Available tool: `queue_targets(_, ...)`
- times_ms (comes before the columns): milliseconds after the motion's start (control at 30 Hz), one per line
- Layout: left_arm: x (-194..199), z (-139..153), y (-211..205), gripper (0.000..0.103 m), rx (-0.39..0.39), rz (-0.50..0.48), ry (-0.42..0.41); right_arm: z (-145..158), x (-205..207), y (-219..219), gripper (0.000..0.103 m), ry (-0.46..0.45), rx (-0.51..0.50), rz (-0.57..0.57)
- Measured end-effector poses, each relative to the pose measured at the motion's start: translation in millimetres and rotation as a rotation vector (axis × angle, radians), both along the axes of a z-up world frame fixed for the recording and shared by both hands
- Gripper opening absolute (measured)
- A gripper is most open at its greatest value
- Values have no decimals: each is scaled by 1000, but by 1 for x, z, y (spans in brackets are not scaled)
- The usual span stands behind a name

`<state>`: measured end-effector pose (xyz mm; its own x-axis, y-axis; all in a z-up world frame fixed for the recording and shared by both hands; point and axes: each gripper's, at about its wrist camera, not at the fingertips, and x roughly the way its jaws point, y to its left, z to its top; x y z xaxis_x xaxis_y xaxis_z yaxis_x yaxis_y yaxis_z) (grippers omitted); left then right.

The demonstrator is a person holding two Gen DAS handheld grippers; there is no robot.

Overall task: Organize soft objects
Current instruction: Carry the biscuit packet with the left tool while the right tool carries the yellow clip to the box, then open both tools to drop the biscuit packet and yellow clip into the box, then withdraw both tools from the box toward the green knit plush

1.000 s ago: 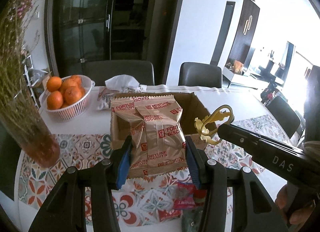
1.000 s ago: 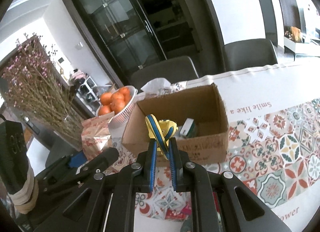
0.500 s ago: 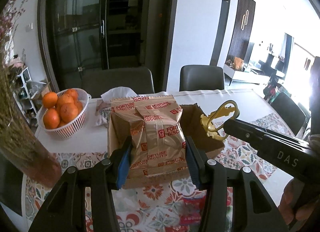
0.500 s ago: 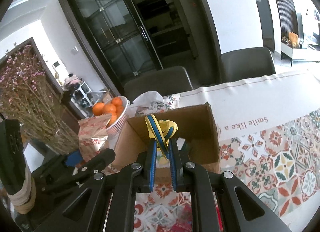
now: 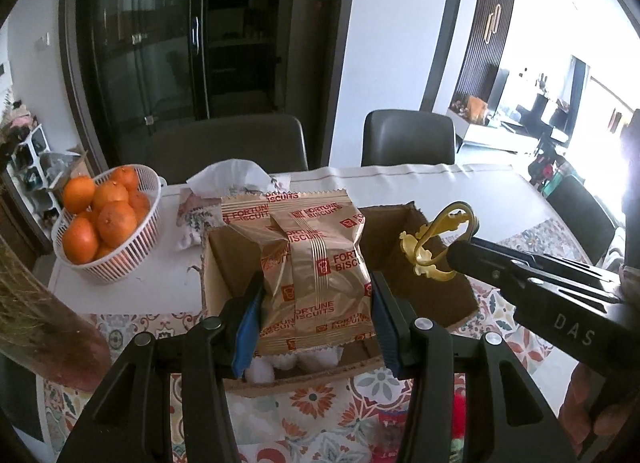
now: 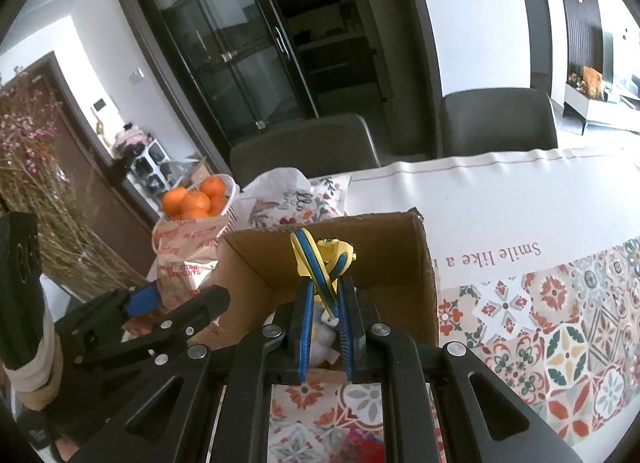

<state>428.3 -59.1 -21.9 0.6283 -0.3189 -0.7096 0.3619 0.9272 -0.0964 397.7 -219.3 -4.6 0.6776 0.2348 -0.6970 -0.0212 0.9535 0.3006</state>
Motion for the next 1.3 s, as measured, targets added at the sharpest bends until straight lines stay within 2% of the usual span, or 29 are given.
queue_targets(333, 27, -27, -7, 49, 51, -6, 68, -32, 28, -3, 14, 119, -15, 11)
queue_targets(567, 39, -45, -10, 50, 89, -15, 114, -44, 38, 0, 14, 165, -54, 33)
queue_targets(667, 42, -51, -11, 53, 100, -20, 134, -47, 40, -3, 16, 177, -43, 18)
queue_targets(767, 43, -55, -14, 65, 122, -23, 154, -47, 39, -4, 18, 189, -57, -2)
queue_targets(900, 40, -54, -12, 66, 129, -14, 144, -43, 33, -6, 19, 187, -77, -10)
queue_targets(967, 37, -52, -11, 66, 130, -8, 145, -40, 30, -7, 28, 188, -73, -15)
queue_targets(1100, 26, -45, -7, 68, 132, 5, 142, -33, 18, -9, 33, 174, -87, -23)
queue_targets(1167, 18, -40, -6, 68, 137, 18, 135, -30, 12, -9, 41, 169, -91, -25)
queue_targets(1300, 3, -30, -1, 68, 131, 31, 125, -21, -1, -9, 46, 154, -90, -26)
